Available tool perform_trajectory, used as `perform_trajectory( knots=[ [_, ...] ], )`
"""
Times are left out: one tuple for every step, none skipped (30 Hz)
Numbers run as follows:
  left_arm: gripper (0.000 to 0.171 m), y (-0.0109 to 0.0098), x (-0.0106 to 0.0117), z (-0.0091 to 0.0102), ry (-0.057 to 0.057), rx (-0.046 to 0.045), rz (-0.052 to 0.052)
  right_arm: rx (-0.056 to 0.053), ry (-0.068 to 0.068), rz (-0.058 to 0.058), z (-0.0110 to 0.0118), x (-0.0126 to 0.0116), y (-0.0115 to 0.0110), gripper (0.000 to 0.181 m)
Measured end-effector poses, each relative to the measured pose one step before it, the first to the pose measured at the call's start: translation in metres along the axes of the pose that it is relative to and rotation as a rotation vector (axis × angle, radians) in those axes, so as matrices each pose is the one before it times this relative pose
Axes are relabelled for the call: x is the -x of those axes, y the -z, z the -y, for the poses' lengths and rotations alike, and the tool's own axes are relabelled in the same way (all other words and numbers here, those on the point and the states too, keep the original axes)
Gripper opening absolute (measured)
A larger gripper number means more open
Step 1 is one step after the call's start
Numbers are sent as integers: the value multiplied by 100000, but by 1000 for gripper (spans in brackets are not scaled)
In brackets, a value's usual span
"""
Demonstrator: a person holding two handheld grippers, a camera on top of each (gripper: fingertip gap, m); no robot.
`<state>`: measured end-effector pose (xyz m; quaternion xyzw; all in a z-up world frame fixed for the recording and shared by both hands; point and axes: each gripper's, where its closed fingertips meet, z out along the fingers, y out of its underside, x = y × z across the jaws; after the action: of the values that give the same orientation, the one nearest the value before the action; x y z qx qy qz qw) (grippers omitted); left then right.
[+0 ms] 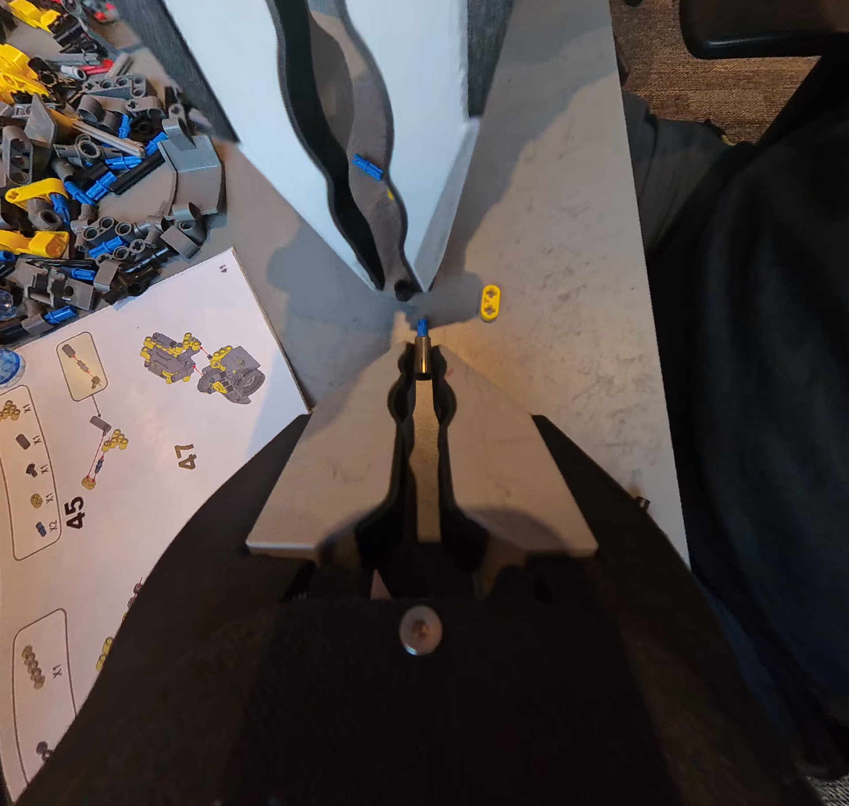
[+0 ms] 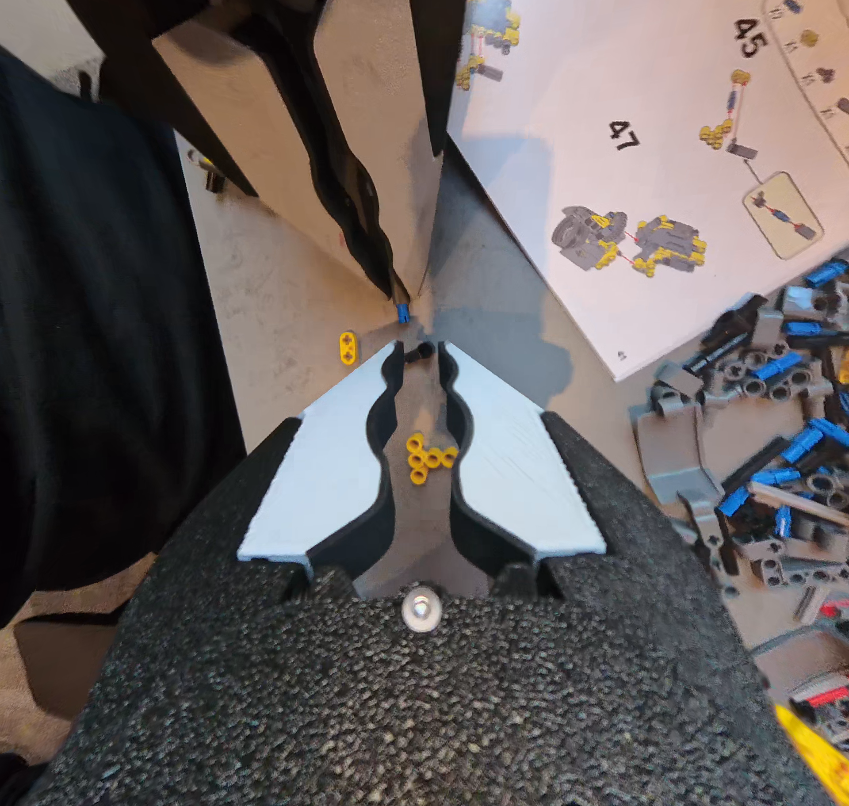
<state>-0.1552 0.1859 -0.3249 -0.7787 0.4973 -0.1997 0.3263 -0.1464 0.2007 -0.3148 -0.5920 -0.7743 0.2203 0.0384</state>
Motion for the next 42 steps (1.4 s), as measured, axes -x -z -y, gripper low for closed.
perform_trajectory(
  knots=[
    [3,-4,4,3,-317,39,377,-2120,-593,-1282,-190,-117,337,14],
    [3,-6,7,6,-226,12,284,-1693,-435,-1206,-268,-112,263,14],
    [3,-5,9,4,18,15,107,-1662,-477,-960,-237,-66,167,14],
    [3,-6,12,2,213,50,0,-1724,-666,-677,-156,-27,72,14],
    [3,-18,21,15,304,20,-82,-1769,-755,-470,-77,21,-9,14],
    [3,-5,-1,3,269,17,-158,-1645,-635,-257,-35,77,-90,14],
    [3,6,13,6,170,26,-46,-952,-345,-502,-51,52,-147,14],
    [3,-6,21,-5,71,-37,90,-172,210,-1666,-107,-82,-156,14],
    [3,-1,8,6,15,-63,126,26,1041,-2593,-58,-157,-116,14],
    [3,-3,4,9,-30,-82,78,-573,1677,-2136,94,-20,-66,14],
    [3,-6,8,-2,2,-80,27,-972,1267,-840,210,128,3,13],
    [3,-5,-4,6,114,-22,-37,-742,360,-19,200,175,58,13],
    [3,-4,15,5,205,-14,-17,-420,29,-152,140,69,88,14],
    [3,3,10,-2,57,-9,3,-337,139,-579,65,-33,124,14],
    [3,0,-2,0,-84,4,105,-398,164,-656,29,-76,139,14],
    [3,-1,8,0,-152,30,240,-589,90,-400,12,-33,152,15],
    [3,9,7,4,-193,27,271,-785,223,209,-7,67,166,17],
    [3,-5,7,5,-106,16,190,-788,869,671,-49,180,128,18],
    [3,-3,15,3,98,-2,89,-798,1786,390,-76,226,100,18],
    [3,-8,11,10,210,-26,53,-891,2334,85,-72,237,2,18],
    [3,-6,1,-3,43,-72,0,-710,2034,-13,-75,211,-99,18],
    [3,-5,3,6,37,-21,-24,-194,1103,-365,-115,81,-181,18],
    [3,-3,13,2,83,9,68,195,272,-597,-121,-53,-214,19],
    [3,-7,14,5,41,29,87,343,-125,-436,-116,-111,-194,20],
    [3,-4,13,1,4,38,129,440,-178,-232,-99,-140,-145,21],
    [3,-3,17,-1,-9,52,147,289,59,-187,-49,-168,-103,22],
    [3,-10,9,7,-20,42,116,-16,316,-78,22,-157,-71,22],
    [3,-12,20,7,20,61,151,14,442,429,38,-69,-71,22],
    [3,-1,10,10,48,67,-5,381,686,826,-10,-14,-108,22],
    [3,-22,8,7,73,12,-61,777,1072,724,-72,5,-148,21],
    [3,-4,-4,4,62,-9,-59,1105,1190,612,-114,-1,-174,20],
    [3,-4,2,4,32,-10,-31,1160,1041,928,-113,83,-162,19],
    [3,-2,-2,4,12,-32,-11,823,725,553,-56,32,-119,18],
    [3,-1,-2,2,28,-13,-2,159,268,216,32,-6,-33,18],
    [3,-7,14,8,74,-12,11,-289,-46,207,83,-15,26,18],
    [3,-18,14,5,166,-21,-4,-486,-143,-47,63,-53,88,18],
    [3,-26,72,24,336,2,336,-689,-252,-119,69,-85,100,18],
    [3,-29,68,28,286,1,373,-802,-268,301,69,-9,92,18],
    [3,-45,22,45,70,-4,102,-840,-84,208,81,-11,61,18],
    [3,-49,-15,53,-128,-37,-7,-630,36,4,55,-37,-9,18],
    [3,-35,14,36,-191,-9,106,-120,70,198,-2,-31,-78,18],
    [3,-52,8,38,-97,-9,76,104,218,138,-15,-39,-122,18]
  ],
)
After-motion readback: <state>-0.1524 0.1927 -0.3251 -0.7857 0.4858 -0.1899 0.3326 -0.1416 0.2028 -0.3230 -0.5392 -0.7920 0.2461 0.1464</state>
